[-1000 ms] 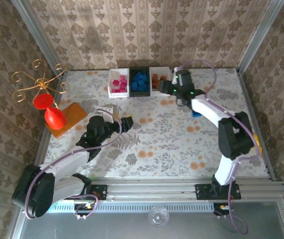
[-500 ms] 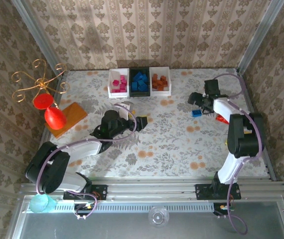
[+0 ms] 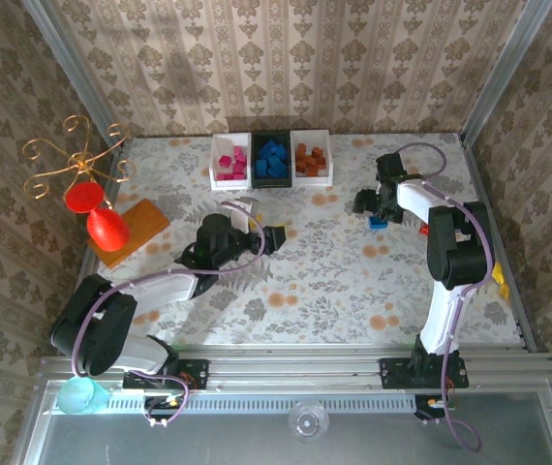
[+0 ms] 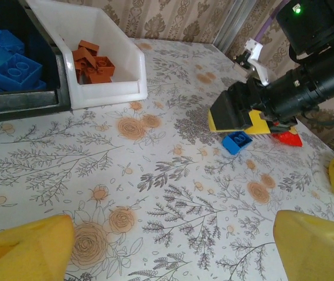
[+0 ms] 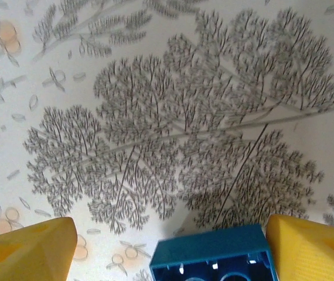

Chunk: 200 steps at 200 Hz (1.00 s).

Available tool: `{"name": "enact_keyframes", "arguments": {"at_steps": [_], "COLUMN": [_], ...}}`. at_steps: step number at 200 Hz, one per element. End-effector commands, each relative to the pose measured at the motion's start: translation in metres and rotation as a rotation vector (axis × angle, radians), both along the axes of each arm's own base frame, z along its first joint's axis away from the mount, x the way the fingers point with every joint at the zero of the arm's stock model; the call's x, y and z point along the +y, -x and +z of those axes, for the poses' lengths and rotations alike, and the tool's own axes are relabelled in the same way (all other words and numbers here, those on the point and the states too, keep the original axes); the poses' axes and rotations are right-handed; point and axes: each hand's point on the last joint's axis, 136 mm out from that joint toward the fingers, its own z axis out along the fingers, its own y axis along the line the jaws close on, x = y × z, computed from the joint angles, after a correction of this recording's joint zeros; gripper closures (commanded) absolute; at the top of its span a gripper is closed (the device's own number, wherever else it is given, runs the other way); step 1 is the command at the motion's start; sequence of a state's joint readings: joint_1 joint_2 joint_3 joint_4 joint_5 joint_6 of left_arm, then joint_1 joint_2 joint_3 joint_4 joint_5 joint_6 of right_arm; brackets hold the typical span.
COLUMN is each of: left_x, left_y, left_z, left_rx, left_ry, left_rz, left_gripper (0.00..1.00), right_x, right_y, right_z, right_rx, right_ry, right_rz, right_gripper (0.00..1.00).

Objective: Sort the legos into containers by color
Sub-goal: Pick up the lego from the middle-right of the table.

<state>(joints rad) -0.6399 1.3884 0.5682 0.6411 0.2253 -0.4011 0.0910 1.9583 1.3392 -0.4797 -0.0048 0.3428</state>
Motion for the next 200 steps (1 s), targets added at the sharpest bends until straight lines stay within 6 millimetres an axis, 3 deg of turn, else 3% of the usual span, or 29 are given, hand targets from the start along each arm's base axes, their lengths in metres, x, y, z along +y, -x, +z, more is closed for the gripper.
{"name": "enact_keyframes", "arguments": {"at_steps": [1, 46, 93, 133, 162, 200], "left_x": [0.003, 0.003, 0.006, 0.009, 0.014, 0.032], "left_y": [-0.003, -0.005, -0.005, -0.006, -0.009, -0.015], "left_z": [0.011, 0.009, 0.012, 0.011, 0.012, 0.015], "left_rx": [-0.016, -0.004, -0.007, -0.005, -0.006, -0.020], "left_ry": [0.044, 0.058, 0.064, 0.061, 0.066, 0.067], "left_rz": [0.011, 0.006, 0.011, 0.020, 0.033, 0.101], "left_gripper": [0.11, 0.11, 0.11, 0.11, 0.11, 0.12], "right_x": [-0.002, 0.003, 0.004, 0.017, 0.054, 0.136], "right_y": [0.019, 0.029, 0.030, 0.028, 0.021, 0.002], "right_z": [-0.007, -0.012, -0.015, -0.014, 0.008, 0.068], "right_rx": [0.088, 0.121, 0.142, 0.132, 0.034, -0.186], "right_ry": [0.081, 0.099, 0.104, 0.070, -0.039, -0.230], "right_rz": [0.039, 0.069, 0.081, 0.112, 0.200, 0.328], "right_gripper": [0.17, 0.24, 0.34, 0.44, 0.49, 0.50]}}
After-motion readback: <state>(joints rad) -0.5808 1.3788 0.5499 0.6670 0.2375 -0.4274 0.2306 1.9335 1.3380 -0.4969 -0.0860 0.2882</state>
